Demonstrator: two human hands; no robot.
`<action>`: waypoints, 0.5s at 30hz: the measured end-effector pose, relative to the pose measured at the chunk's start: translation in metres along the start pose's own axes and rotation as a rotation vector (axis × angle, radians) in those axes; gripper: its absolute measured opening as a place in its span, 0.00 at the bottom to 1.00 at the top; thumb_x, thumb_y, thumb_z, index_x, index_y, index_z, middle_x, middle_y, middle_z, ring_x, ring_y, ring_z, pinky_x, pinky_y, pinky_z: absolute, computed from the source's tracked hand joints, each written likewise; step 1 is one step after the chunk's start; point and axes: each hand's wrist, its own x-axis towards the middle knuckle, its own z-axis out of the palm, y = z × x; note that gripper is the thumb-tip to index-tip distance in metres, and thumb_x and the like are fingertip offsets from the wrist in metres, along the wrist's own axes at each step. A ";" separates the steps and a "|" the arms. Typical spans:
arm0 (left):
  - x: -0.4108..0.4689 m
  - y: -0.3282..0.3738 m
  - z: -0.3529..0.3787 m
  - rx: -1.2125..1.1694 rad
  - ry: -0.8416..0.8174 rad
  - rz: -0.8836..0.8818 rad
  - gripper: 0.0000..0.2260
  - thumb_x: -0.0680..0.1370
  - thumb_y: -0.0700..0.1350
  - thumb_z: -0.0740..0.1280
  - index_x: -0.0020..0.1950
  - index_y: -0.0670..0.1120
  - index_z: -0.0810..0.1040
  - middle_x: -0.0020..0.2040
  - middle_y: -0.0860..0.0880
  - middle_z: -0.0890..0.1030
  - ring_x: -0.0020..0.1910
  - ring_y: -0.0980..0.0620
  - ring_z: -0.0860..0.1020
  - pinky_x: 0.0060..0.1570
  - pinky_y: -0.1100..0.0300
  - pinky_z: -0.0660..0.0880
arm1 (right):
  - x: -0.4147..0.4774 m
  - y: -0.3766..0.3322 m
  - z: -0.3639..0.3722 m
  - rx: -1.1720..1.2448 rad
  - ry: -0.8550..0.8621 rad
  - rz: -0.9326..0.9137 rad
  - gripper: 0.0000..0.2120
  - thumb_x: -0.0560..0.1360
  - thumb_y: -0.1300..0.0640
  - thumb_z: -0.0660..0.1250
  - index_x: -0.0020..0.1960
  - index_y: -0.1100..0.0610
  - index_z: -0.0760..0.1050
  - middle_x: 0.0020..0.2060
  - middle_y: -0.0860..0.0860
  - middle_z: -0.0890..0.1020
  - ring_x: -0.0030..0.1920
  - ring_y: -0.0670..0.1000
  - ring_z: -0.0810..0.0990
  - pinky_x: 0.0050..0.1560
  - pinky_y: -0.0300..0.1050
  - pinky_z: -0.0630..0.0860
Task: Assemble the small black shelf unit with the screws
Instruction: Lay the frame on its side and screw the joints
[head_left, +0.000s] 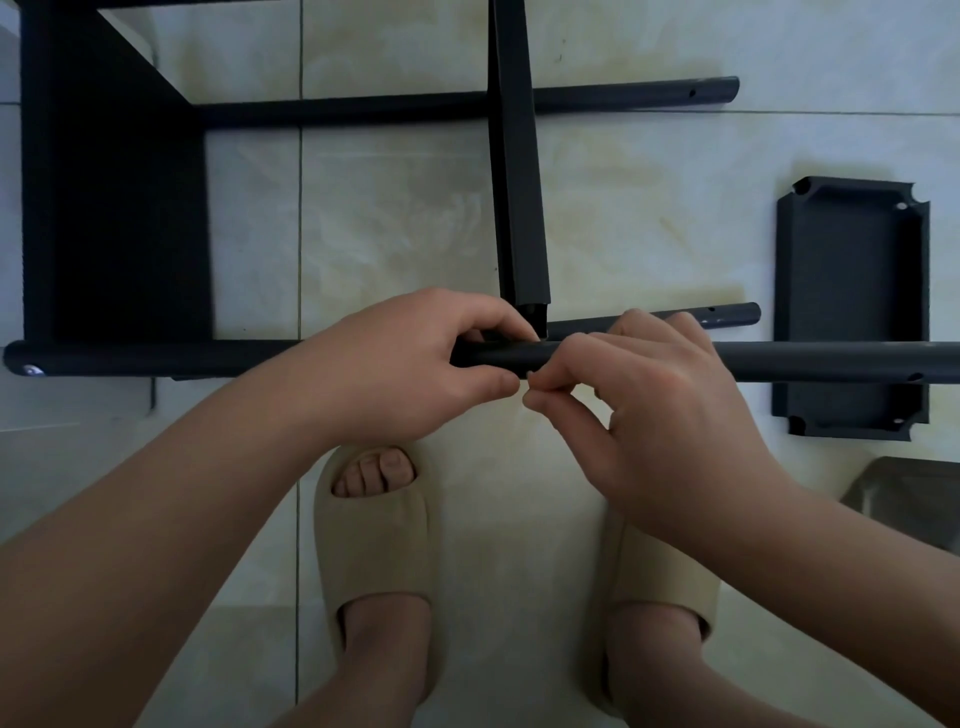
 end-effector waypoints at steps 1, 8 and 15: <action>0.000 0.000 0.000 -0.001 -0.006 0.001 0.09 0.78 0.52 0.69 0.57 0.64 0.79 0.49 0.57 0.83 0.48 0.55 0.81 0.54 0.45 0.77 | -0.001 0.000 0.000 -0.003 -0.001 -0.011 0.05 0.74 0.56 0.71 0.40 0.55 0.80 0.32 0.46 0.82 0.35 0.55 0.74 0.42 0.53 0.69; 0.000 0.001 0.001 -0.008 -0.003 -0.002 0.08 0.78 0.51 0.69 0.55 0.62 0.79 0.47 0.57 0.83 0.47 0.55 0.81 0.52 0.45 0.77 | -0.003 0.001 0.002 -0.042 0.006 -0.084 0.06 0.76 0.57 0.70 0.40 0.57 0.80 0.33 0.49 0.80 0.36 0.56 0.74 0.41 0.50 0.66; 0.001 0.002 0.002 -0.015 0.001 0.015 0.08 0.79 0.50 0.69 0.56 0.61 0.79 0.49 0.57 0.83 0.50 0.53 0.81 0.54 0.45 0.77 | -0.003 -0.001 0.003 -0.042 0.003 -0.061 0.07 0.76 0.58 0.70 0.40 0.58 0.80 0.33 0.49 0.81 0.36 0.56 0.75 0.42 0.49 0.66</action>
